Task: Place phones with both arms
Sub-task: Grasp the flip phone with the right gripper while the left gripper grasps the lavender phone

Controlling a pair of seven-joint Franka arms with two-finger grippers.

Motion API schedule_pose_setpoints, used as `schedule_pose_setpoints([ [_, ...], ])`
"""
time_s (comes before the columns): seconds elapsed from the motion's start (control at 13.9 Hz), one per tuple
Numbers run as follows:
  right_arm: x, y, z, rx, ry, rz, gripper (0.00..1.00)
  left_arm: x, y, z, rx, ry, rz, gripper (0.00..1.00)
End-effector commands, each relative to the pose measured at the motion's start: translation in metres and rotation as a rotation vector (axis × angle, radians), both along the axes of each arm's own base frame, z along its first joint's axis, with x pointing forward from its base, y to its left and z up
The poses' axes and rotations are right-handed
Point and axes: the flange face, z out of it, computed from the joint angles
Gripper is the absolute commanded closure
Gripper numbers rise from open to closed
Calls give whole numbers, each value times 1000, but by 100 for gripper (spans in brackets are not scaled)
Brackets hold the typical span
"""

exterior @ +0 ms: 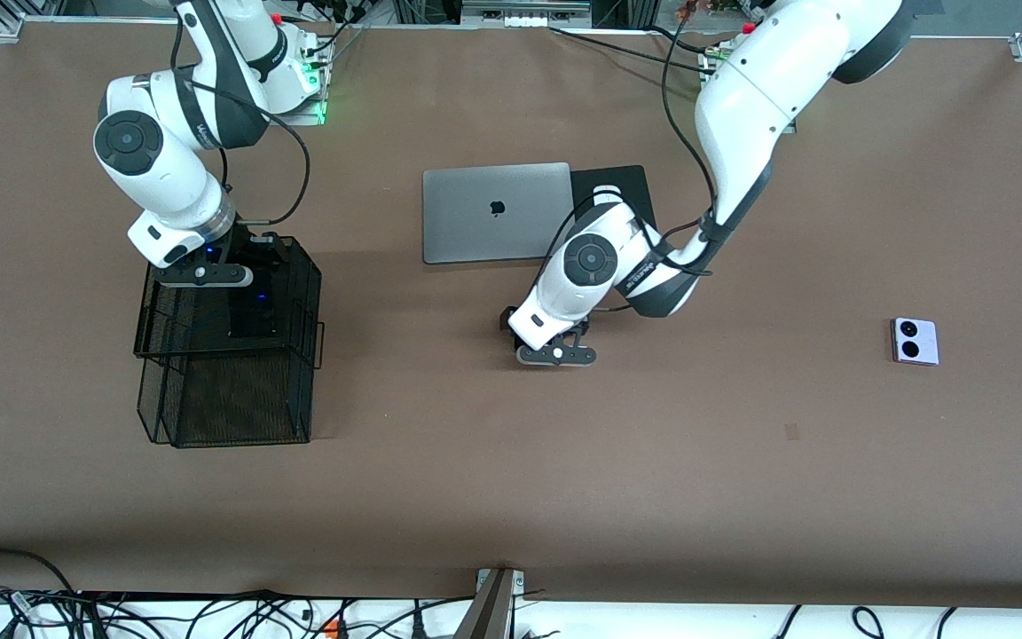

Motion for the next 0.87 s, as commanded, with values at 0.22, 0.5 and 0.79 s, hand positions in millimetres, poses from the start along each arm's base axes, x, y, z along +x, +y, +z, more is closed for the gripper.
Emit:
schedule_pose_setpoints([
  [0.22,8,-2,-10,39,1,-55,0,45,164,124,288,107,176,0],
  [0.5,16,0,10,51,-17,-27,0,72,343,131,338,262,154,0],
  [0.79,41,9,70,45,8,-8,0,74,479,124,238,319,-17,0],
])
